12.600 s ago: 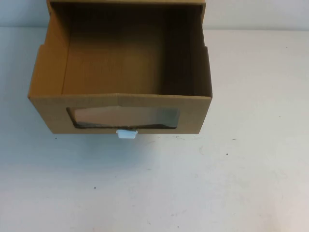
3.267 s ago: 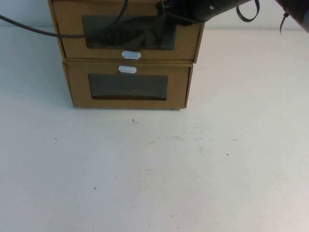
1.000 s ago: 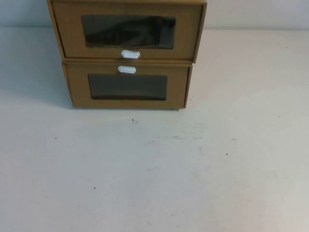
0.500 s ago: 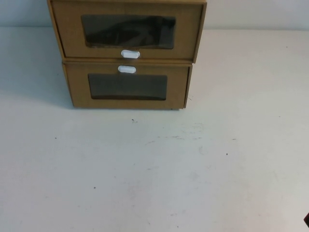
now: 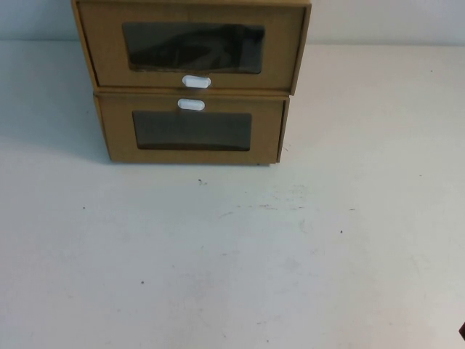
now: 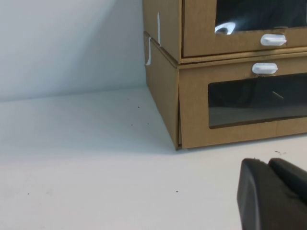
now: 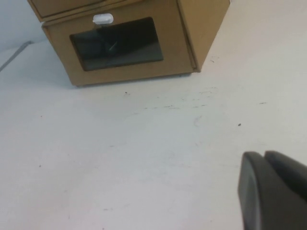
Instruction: Close the shoe box
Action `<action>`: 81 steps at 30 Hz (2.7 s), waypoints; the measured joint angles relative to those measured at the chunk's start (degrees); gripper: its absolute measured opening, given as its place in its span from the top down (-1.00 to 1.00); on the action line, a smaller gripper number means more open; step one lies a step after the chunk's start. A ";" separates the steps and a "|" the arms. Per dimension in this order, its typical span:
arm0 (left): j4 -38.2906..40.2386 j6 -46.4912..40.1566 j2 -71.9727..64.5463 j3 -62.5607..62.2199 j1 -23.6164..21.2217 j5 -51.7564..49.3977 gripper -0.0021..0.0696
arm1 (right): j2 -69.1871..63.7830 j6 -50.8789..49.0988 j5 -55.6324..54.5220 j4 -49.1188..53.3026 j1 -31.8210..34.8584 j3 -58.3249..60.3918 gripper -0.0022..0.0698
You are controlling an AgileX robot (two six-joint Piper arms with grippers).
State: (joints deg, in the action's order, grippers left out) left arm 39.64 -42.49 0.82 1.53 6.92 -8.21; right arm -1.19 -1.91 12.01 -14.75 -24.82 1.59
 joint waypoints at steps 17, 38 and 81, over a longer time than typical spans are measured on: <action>0.00 0.00 0.00 0.00 0.00 -0.02 0.95 | 1.68 0.23 2.27 13.22 18.53 0.00 0.97; 0.00 0.00 0.00 0.00 0.00 -0.02 0.95 | 1.76 1.07 7.65 13.36 22.30 0.00 0.97; -39.64 36.39 0.00 0.00 0.00 -12.68 0.95 | 1.76 1.30 7.85 13.36 22.30 0.00 0.97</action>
State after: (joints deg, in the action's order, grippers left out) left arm 0.00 -6.10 0.82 1.53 6.92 -20.89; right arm 0.57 -0.61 19.87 -1.39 -2.52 1.59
